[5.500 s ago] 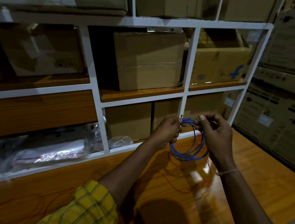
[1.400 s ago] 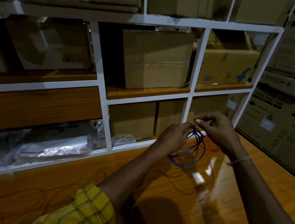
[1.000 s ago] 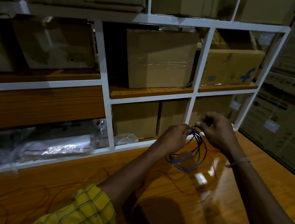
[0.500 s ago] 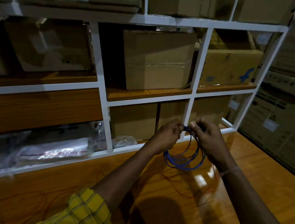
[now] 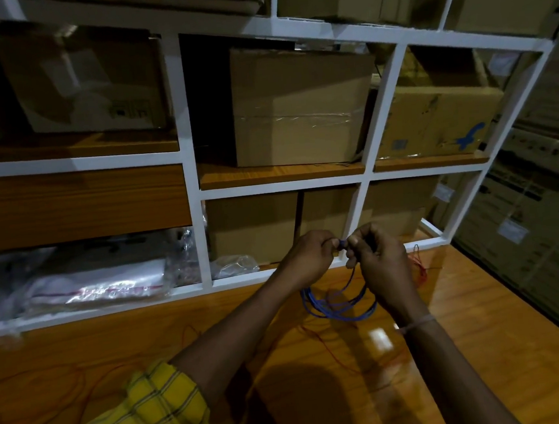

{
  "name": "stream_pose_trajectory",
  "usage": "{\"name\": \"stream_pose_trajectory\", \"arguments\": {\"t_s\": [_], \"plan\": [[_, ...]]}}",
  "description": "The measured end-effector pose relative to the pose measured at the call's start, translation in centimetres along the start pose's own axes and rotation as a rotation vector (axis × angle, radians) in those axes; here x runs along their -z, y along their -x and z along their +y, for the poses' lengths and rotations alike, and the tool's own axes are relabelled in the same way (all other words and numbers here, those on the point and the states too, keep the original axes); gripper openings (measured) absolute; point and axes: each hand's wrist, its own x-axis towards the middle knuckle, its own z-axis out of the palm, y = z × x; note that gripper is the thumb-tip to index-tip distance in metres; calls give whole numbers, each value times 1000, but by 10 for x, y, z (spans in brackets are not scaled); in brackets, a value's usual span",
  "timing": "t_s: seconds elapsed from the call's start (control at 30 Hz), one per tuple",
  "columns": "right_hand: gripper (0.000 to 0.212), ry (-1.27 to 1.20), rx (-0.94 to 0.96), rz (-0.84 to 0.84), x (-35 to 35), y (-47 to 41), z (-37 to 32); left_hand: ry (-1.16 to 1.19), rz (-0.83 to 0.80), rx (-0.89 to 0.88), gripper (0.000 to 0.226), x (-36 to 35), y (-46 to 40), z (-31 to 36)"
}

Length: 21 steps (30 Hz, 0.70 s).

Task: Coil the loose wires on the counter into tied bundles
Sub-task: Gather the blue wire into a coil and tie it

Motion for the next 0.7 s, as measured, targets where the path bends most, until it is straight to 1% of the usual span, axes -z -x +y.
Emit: {"name": "stream_pose_trajectory", "arguments": {"t_s": [0.1, 0.17, 0.23, 0.27, 0.33, 0.37, 0.43, 0.5, 0.6, 0.7], "plan": [[15, -30, -15, -33, -1, -6, 0, 17, -16, -13, 26, 6, -2, -7], [18, -30, 6, -37, 1, -14, 0, 107, -11, 36, 25, 11, -6, -16], [32, 59, 44, -26, 2, -24, 8, 342, 8, 143, 24, 18, -12, -27], [43, 116, 23, -37, 2, -29, 14, 455, 27, 198, 25, 22, -16, -33], [59, 137, -135, -111, -2, -34, 26, 629, 60, 304, 28, 29, -22, -44], [58, 117, -231, -180, -5, -36, 33, 696, 66, 347, 29, 31, -23, -47], [43, 80, -381, -338, -13, -35, 47, 791, 68, 408, 29, 32, -26, -54], [33, 2, -486, -404, -20, -34, 63, 841, 73, 457, 28, 27, -30, -65], [17, -238, -620, -349, -32, -35, 89, 841, 73, 542, 25, 17, -35, -81], [20, -288, -711, -283, -50, -39, 117, 745, 62, 582, 28, 14, -37, -96]]}}
